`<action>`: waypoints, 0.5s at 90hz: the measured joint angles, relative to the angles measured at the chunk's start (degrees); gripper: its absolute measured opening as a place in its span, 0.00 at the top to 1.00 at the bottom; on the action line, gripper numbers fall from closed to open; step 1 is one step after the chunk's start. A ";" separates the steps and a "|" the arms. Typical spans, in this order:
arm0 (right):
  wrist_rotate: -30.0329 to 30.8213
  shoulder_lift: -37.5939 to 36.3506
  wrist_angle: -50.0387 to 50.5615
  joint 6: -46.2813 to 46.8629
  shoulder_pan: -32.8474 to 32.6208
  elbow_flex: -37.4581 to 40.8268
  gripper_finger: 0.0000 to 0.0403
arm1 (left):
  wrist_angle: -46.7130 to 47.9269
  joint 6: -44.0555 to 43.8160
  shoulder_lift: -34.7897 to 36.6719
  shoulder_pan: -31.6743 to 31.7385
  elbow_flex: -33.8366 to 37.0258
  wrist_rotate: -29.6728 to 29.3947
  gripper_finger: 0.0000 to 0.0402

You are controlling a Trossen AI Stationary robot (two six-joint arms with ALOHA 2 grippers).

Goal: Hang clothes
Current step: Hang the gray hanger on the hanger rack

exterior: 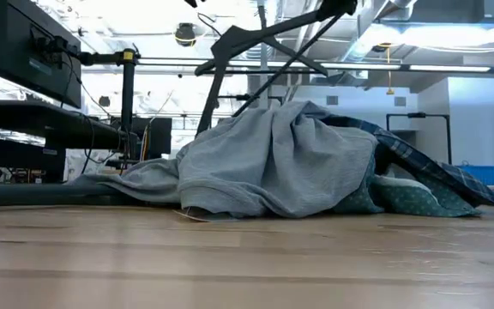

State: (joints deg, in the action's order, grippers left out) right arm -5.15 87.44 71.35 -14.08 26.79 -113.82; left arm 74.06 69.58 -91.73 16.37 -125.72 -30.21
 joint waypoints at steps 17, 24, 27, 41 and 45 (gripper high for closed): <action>-0.07 0.00 0.02 -0.87 0.00 0.00 0.92 | -0.21 0.12 -0.32 -0.03 3.37 0.10 0.67; -0.02 0.00 0.10 -1.23 0.00 0.00 0.92 | -1.99 0.18 -0.12 -0.01 5.55 -0.34 0.67; -0.04 0.00 0.20 -1.41 0.00 0.00 0.92 | -1.84 0.18 -0.15 0.03 6.26 -1.11 0.67; -0.34 0.00 0.35 -2.54 0.00 -0.02 0.92 | -4.20 -0.02 -0.23 0.11 8.03 -3.06 0.67; -0.73 0.00 0.25 -2.50 0.00 -0.02 0.92 | -5.67 -0.04 -0.14 0.47 8.47 -3.36 0.67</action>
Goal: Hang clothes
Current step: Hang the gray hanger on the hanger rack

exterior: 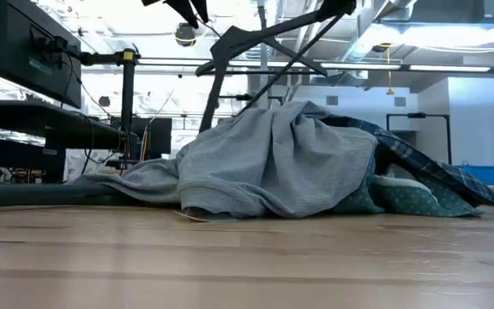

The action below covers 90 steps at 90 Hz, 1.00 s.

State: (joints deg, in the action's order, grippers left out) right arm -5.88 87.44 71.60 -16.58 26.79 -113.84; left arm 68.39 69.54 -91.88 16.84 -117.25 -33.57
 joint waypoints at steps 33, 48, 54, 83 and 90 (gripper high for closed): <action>0.01 -0.07 -0.73 -0.21 -0.39 0.00 0.92 | 0.21 -11.59 -0.15 2.05 0.18 0.13 0.88; -0.74 -0.17 0.79 -0.81 -0.55 -0.01 0.92 | 4.19 -29.87 -0.14 2.24 0.06 4.96 0.98; -0.91 -0.20 0.85 -0.90 -0.61 -0.05 0.92 | 5.84 -39.66 -0.09 2.34 -0.02 9.39 0.98; -1.42 -0.28 0.79 -2.01 -0.63 -0.05 0.92 | 10.99 -61.97 0.20 2.59 -0.03 22.73 0.95; -1.35 -0.26 0.19 -1.92 -0.61 -0.05 0.92 | 11.17 -60.64 0.56 2.56 -0.03 22.37 0.92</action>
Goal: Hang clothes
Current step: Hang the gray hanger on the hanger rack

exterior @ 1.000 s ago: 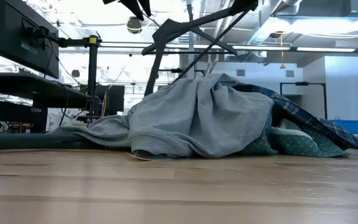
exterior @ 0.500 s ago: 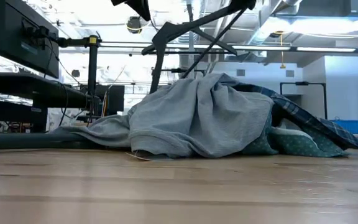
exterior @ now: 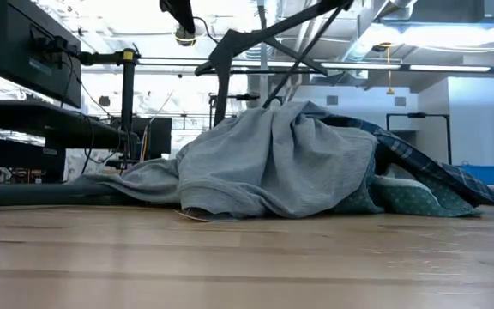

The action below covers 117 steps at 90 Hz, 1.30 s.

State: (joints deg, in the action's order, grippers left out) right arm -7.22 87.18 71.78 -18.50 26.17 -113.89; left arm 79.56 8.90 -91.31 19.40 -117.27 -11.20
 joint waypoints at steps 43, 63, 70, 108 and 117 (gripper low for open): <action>0.79 0.00 -7.43 0.85 1.02 0.00 0.92 | -0.29 16.84 1.25 1.44 -13.41 -3.30 0.70; 2.35 0.05 -13.10 4.51 3.32 0.00 0.92 | -5.35 25.20 4.65 8.25 -16.89 -5.42 0.70; 2.34 0.20 -15.68 6.08 5.24 0.02 0.92 | -7.69 25.27 5.72 11.60 -16.70 -5.57 0.70; -0.52 0.24 -43.55 16.41 21.98 0.02 0.92 | -12.02 22.62 5.32 25.86 -16.59 7.69 0.70; -3.27 0.26 -44.49 17.22 25.57 0.02 0.92 | -11.12 22.64 4.19 27.09 -16.59 8.68 0.70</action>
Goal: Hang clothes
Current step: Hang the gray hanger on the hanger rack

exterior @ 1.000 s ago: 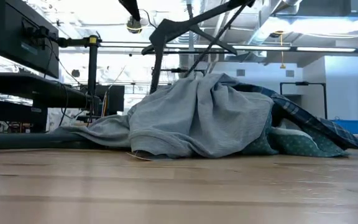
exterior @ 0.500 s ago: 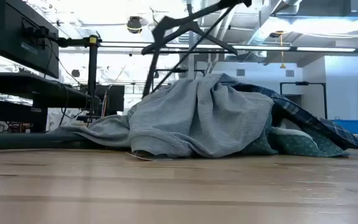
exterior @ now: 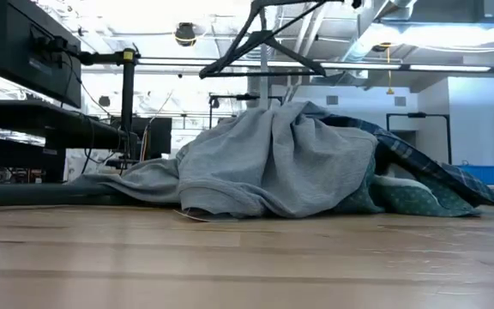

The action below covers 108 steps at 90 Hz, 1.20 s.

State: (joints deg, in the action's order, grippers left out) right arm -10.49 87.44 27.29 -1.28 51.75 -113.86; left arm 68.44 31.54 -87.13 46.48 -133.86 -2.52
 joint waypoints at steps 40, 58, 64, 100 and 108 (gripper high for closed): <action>-4.73 5.73 1.01 -0.08 5.93 0.00 0.92 | 1.95 2.70 -3.32 0.15 0.04 0.45 0.70; -4.58 6.14 8.28 1.43 6.14 -0.07 0.67 | 0.96 -0.27 -2.91 0.11 0.04 2.29 0.70; -4.34 5.34 14.89 -1.69 6.21 -0.06 0.58 | 1.30 -1.76 -2.61 0.10 0.02 2.49 0.70; -4.40 -4.31 37.37 -9.23 -2.12 0.02 0.40 | 16.51 -16.94 -2.85 -1.88 0.00 6.38 0.70; -4.57 -6.21 34.23 -11.54 -5.39 -0.07 0.40 | 21.32 -20.74 -2.81 -4.73 0.44 6.55 0.70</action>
State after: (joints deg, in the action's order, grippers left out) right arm -15.06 81.23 61.52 -12.82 46.36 -113.94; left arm 89.76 10.80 -89.94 41.76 -133.42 4.03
